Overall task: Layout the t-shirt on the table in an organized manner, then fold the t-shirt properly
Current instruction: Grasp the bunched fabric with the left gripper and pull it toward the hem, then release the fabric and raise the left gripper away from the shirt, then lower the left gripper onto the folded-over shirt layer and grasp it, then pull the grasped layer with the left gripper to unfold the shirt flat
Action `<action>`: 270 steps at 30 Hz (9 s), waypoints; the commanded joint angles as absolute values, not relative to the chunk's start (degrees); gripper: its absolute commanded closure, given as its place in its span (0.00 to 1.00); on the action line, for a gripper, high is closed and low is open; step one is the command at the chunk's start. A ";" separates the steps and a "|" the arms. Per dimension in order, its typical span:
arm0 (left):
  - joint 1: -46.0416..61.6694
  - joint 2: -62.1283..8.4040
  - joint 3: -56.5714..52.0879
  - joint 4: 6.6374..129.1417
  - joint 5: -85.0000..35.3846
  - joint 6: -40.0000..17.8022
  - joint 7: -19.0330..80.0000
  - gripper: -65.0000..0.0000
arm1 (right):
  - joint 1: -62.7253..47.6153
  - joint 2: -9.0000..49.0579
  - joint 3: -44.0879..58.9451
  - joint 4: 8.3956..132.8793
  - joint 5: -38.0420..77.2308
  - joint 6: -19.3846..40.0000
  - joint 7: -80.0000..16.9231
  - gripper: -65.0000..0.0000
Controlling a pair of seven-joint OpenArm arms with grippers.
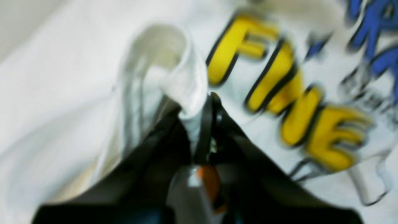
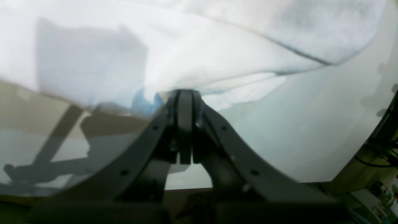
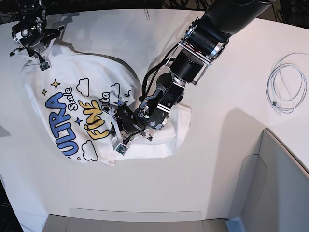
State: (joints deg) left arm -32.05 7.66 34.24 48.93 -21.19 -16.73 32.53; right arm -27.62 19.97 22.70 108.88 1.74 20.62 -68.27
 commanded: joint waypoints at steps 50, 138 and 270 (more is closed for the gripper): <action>-12.88 -5.67 20.97 72.48 -50.59 -16.84 43.38 0.74 | -27.91 19.82 22.46 108.70 5.14 21.58 -69.23 1.00; 14.46 -16.75 -2.15 103.87 -50.59 0.48 49.71 1.00 | -27.38 20.79 19.47 108.53 4.79 21.41 -69.23 1.00; -13.93 -4.70 15.34 71.16 -57.45 0.48 46.02 0.77 | -27.38 20.79 19.38 108.53 4.88 21.49 -69.05 1.00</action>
